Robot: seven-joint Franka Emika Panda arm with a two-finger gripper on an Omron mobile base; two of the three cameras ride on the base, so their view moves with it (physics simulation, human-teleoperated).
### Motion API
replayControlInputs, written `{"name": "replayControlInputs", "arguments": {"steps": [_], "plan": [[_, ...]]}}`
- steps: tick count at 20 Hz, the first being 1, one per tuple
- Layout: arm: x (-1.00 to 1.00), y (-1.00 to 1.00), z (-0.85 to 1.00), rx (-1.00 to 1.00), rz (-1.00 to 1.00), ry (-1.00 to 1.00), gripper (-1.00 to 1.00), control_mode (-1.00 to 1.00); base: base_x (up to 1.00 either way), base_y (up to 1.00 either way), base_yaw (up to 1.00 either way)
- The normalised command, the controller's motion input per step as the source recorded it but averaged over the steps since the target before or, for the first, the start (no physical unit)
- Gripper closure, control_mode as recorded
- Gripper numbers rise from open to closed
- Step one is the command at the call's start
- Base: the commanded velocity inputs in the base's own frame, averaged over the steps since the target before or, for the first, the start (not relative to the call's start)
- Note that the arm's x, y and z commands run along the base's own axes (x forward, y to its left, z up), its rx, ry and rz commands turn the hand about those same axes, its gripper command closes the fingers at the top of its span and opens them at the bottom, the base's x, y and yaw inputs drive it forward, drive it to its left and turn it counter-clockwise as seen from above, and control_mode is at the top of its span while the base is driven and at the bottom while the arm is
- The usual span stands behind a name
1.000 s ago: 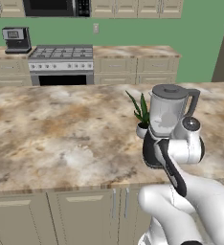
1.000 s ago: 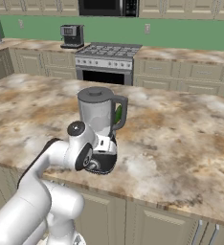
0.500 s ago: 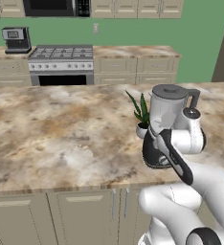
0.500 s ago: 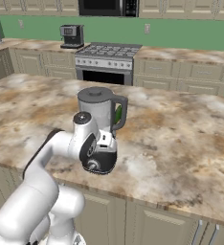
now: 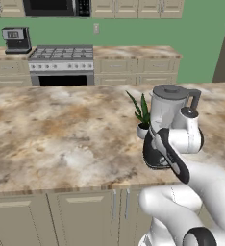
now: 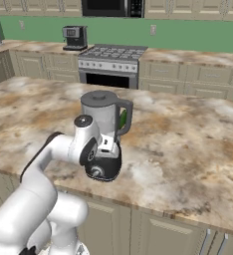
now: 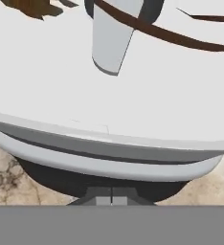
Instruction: Grab the onion and garlic from the fridge, place them in the blender, close the lid, and turn on the blender to create a marinade.
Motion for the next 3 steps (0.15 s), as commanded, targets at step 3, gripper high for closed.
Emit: {"name": "replayControlInputs", "arguments": {"steps": [3], "plan": [[0.00, 0.11, 0.00, 0.00, -0.01, 0.01, 1.00, -1.00, 0.00, 0.00, 0.00]]}}
